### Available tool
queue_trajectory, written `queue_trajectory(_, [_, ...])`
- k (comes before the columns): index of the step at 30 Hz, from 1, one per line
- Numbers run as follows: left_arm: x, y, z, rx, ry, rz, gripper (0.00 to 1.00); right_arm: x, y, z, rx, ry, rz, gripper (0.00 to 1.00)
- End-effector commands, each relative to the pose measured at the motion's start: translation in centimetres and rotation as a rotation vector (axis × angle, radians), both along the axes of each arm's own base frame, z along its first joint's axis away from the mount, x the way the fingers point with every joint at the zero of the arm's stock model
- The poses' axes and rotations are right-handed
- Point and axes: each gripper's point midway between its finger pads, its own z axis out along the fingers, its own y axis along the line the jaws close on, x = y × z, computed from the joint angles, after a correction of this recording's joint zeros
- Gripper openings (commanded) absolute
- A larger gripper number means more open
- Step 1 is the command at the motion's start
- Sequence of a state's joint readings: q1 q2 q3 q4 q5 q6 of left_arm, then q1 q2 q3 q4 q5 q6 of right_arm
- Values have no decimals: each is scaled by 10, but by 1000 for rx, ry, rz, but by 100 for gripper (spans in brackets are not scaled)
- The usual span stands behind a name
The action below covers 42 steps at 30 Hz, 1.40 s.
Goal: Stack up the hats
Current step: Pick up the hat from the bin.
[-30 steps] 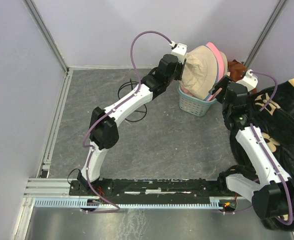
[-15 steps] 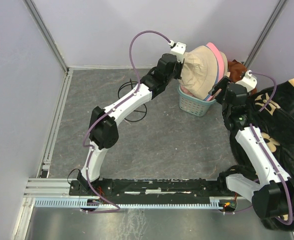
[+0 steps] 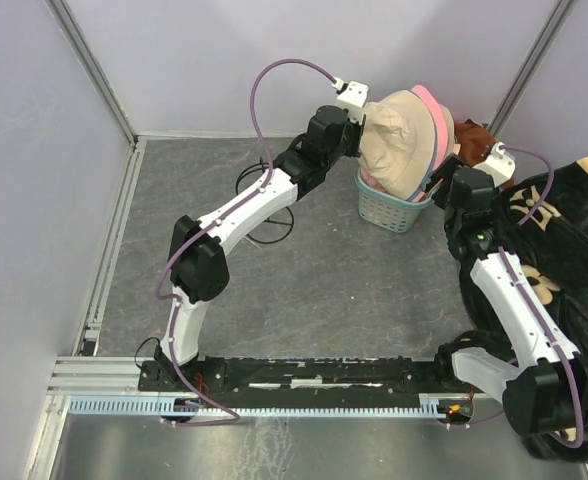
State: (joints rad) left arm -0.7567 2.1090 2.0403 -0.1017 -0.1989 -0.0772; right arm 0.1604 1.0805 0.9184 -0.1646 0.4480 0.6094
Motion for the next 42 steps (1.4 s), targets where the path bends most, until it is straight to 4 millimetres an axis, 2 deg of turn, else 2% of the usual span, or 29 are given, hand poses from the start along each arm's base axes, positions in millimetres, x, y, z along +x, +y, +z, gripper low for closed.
queue_trajectory(1, [-12, 10, 72, -120, -109, -10, 3, 8, -8, 7, 6, -40, -39, 88])
queue_trajectory(5, [-13, 10, 71, -115, -103, -14, 3, 16, -11, 4, 21, -33, -30, 85])
queue_trajectory(11, [-13, 9, 66, -99, -98, -15, 3, 28, -6, -6, 81, -28, 26, 72])
queue_trajectory(15, [-12, 9, 62, -85, -95, -14, 3, 35, -2, -13, 119, -21, 60, 70])
queue_trajectory(24, [-5, 17, 44, -24, -76, 34, 3, 50, 12, -11, 193, -68, 165, 59])
queue_trajectory(35, [6, 32, 23, 9, -29, 119, 3, 48, 22, -33, 257, -49, 206, 56])
queue_trajectory(42, [13, 40, 12, 17, 8, 143, 3, 51, 24, -40, 282, -62, 214, 55])
